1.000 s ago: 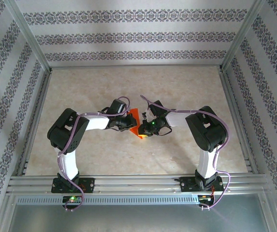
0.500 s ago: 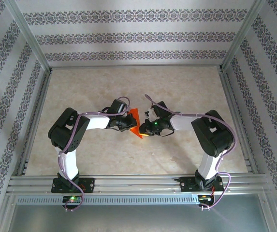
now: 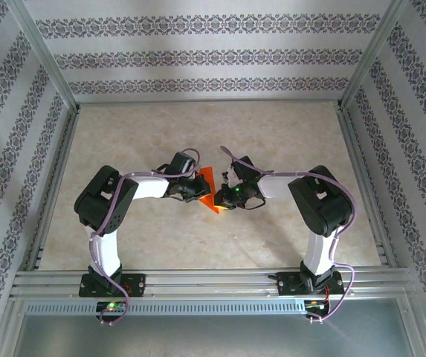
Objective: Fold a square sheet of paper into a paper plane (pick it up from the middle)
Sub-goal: Fourth fold the wing at the center of the table.
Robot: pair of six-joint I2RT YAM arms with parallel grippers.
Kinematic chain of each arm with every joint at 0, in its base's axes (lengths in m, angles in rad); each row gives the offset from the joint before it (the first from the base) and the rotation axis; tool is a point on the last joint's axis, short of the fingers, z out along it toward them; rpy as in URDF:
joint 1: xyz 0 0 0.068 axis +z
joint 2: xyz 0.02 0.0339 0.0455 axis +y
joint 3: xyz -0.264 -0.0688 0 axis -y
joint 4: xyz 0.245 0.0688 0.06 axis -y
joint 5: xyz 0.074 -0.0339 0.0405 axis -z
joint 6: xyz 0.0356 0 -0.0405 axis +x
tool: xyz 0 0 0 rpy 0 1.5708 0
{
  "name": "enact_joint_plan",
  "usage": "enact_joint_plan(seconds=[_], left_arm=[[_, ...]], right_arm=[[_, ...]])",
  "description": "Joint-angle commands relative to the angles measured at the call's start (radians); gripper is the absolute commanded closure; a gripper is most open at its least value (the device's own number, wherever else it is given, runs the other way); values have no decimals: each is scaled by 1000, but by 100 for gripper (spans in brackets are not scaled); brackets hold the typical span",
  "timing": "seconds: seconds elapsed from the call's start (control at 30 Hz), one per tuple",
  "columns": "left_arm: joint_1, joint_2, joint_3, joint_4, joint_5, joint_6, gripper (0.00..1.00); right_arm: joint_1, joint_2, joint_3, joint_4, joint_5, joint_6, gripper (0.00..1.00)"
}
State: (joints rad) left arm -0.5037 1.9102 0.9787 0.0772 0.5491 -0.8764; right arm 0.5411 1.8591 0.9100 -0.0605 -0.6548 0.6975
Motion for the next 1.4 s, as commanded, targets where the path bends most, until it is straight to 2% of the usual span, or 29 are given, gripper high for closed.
enact_joint_plan(seconds=[0.0, 0.43, 0.7, 0.93, 1.37], left_arm=[[10, 44, -1, -118, -64, -3, 91], [9, 81, 31, -209, -111, -24, 91], [9, 85, 41, -220, -109, -20, 91], [10, 76, 46, -215, -94, -9, 91], [10, 55, 42, -183, -58, -13, 91]], right_arm=[[20, 6, 1, -61, 11, -13, 90], [66, -55, -25, -207, 52, -78, 90], [75, -93, -100, -211, 69, -61, 90], [60, -243, -38, -186, 109, -83, 89], [60, -52, 67, -147, 164, -89, 94]])
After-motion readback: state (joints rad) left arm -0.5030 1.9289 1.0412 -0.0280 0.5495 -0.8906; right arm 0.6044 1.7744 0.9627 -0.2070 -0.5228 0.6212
